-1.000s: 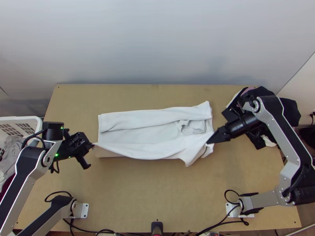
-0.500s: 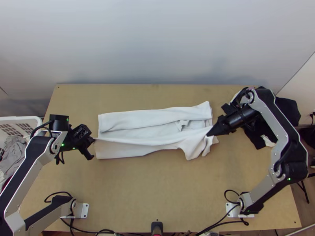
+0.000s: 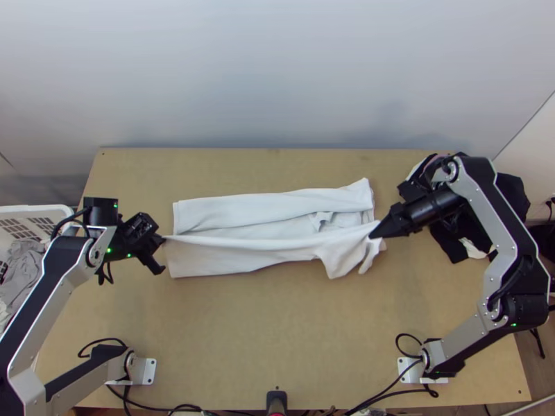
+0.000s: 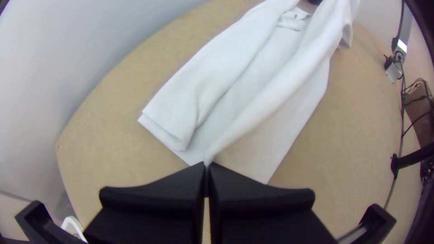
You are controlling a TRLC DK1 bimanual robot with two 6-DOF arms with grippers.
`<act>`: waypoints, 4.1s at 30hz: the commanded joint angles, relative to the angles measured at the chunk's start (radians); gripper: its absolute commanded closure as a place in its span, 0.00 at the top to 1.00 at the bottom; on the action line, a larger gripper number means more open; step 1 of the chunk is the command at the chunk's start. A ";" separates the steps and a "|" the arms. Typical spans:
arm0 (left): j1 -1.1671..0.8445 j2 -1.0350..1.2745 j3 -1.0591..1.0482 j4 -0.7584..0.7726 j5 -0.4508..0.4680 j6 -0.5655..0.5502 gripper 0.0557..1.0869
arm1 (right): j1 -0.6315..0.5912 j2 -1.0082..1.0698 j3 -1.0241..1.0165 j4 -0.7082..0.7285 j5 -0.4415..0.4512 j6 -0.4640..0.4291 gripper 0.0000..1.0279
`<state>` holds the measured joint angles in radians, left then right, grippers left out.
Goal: Fold the t-shirt
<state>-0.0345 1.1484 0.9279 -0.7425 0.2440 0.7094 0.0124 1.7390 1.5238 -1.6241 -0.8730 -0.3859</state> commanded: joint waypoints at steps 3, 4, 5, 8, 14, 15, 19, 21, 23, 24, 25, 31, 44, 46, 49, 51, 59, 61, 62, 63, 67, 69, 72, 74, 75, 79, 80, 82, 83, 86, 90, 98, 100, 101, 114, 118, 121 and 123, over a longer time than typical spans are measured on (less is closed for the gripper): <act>0.022 0.086 0.052 0.025 0.017 -0.027 0.04 | 0.011 0.073 0.154 0.009 -0.015 0.061 0.03; 0.022 0.096 0.055 0.025 0.017 -0.027 0.04 | 0.006 0.093 0.165 0.010 -0.015 0.076 0.03; 0.022 0.106 0.055 0.026 0.017 -0.027 0.04 | 0.001 0.117 0.174 0.009 -0.017 0.094 0.03; 0.016 0.140 0.048 0.049 0.017 -0.039 0.04 | -0.009 0.198 0.202 0.009 -0.023 0.148 0.03; -0.004 0.160 0.029 0.075 0.017 -0.051 0.04 | -0.003 0.272 0.254 0.003 -0.038 0.157 0.03; -0.004 0.151 0.031 0.074 0.017 -0.053 0.04 | 0.008 0.269 0.256 -0.020 -0.037 0.140 0.03; -0.016 0.079 0.028 -0.011 0.029 -0.031 0.04 | 0.027 0.209 0.168 -0.051 -0.037 0.119 0.03; -0.031 0.020 0.019 -0.072 0.048 -0.008 0.04 | 0.029 0.163 0.125 -0.066 -0.034 0.101 0.03; -0.058 -0.064 0.009 -0.115 0.051 0.001 0.04 | 0.024 0.109 0.095 -0.071 -0.034 0.085 0.03; -0.071 -0.104 0.011 -0.139 0.051 0.001 0.04 | 0.021 0.079 0.088 -0.071 -0.035 0.081 0.03; -0.081 -0.142 0.017 -0.170 0.051 0.001 0.04 | 0.021 0.040 0.088 -0.071 -0.040 0.074 0.03; -0.094 -0.335 0.078 -0.301 0.057 -0.060 0.04 | 0.023 -0.188 0.214 -0.071 -0.060 0.134 0.03; -0.088 -0.558 0.066 -0.420 0.080 -0.143 0.04 | 0.009 -0.621 0.038 -0.005 -0.003 0.252 0.03; -0.094 -0.558 0.057 -0.422 0.083 -0.142 0.04 | 0.014 -0.645 -0.148 -0.010 0.002 0.288 0.03; -0.108 -0.552 0.052 -0.422 0.083 -0.134 0.04 | 0.015 -0.687 -0.324 -0.008 0.026 0.308 0.03; -0.122 -0.547 0.049 -0.423 0.083 -0.125 0.04 | 0.050 -0.699 -0.441 -0.013 0.025 0.375 0.03; -0.156 -0.450 0.026 -0.377 0.081 -0.080 0.04 | 0.011 -0.653 -0.376 0.009 0.025 0.329 0.03; -0.143 -0.394 0.029 -0.344 0.080 -0.056 0.04 | -0.028 -0.588 -0.364 0.018 0.023 0.300 0.03; -0.128 -0.358 0.025 -0.334 0.080 -0.036 0.04 | -0.037 -0.547 -0.366 0.023 0.023 0.286 0.03; -0.102 -0.325 0.015 -0.322 0.080 -0.014 0.04 | -0.040 -0.498 -0.367 0.027 0.025 0.278 0.03; -0.051 -0.205 -0.032 -0.225 0.080 0.022 0.04 | -0.074 -0.280 -0.335 0.066 0.025 0.226 0.03; -0.004 -0.153 -0.049 -0.155 0.080 0.035 0.04 | -0.077 -0.187 -0.289 0.104 0.035 0.225 0.03; 0.036 -0.069 -0.038 -0.092 0.081 0.050 0.04 | -0.091 -0.053 -0.189 0.116 0.052 0.225 0.03; 0.048 -0.016 -0.029 -0.057 0.080 0.052 0.04 | -0.091 0.014 -0.120 0.115 0.052 0.223 0.03; 0.051 0.013 -0.023 -0.044 0.081 0.053 0.04 | -0.091 0.042 -0.090 0.115 0.052 0.223 0.03; 0.048 0.109 -0.009 0.005 0.081 0.045 0.04 | -0.081 0.157 0.024 0.105 0.052 0.229 0.03; 0.042 0.129 -0.009 0.017 0.081 0.042 0.04 | -0.077 0.183 0.049 0.104 0.052 0.232 0.03; 0.030 0.168 -0.008 0.034 0.081 0.041 0.04 | -0.065 0.234 0.084 0.104 0.051 0.231 0.03; 0.030 0.183 -0.009 0.049 0.081 0.033 0.04 | -0.055 0.258 0.098 0.104 0.052 0.231 0.03; 0.010 0.229 -0.008 0.066 0.081 0.030 0.04 | -0.040 0.321 0.139 0.105 0.052 0.222 0.03; -0.027 0.274 -0.006 0.080 0.081 0.032 0.04 | -0.029 0.393 0.180 0.113 0.051 0.200 0.04; -0.044 0.352 0.009 0.126 0.080 0.007 0.04 | -0.052 0.495 0.228 0.141 0.054 0.188 0.07; -0.044 0.352 0.020 0.127 0.081 -0.002 0.04 | -0.068 0.508 0.237 0.142 0.055 0.177 0.07; -0.044 0.349 0.020 0.130 0.081 -0.002 0.04 | -0.074 0.511 0.243 0.148 0.060 0.170 0.06; -0.053 0.336 -0.006 0.112 0.064 -0.060 0.95 | -0.055 0.548 0.295 0.101 0.089 0.159 0.75; -0.011 0.277 -0.017 0.114 0.064 -0.082 0.96 | -0.063 0.505 0.242 0.099 0.089 0.101 0.96; 0.041 0.214 0.002 0.109 0.067 -0.120 0.96 | -0.080 0.432 0.230 0.099 0.089 0.055 0.96; 0.091 0.172 0.031 0.092 0.077 -0.123 0.96 | -0.095 0.379 0.234 0.099 0.089 0.044 0.96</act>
<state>-0.0372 1.4208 0.9234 -0.6296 0.3111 0.6247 -0.0570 2.2246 1.7786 -1.5120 -0.7849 -0.2836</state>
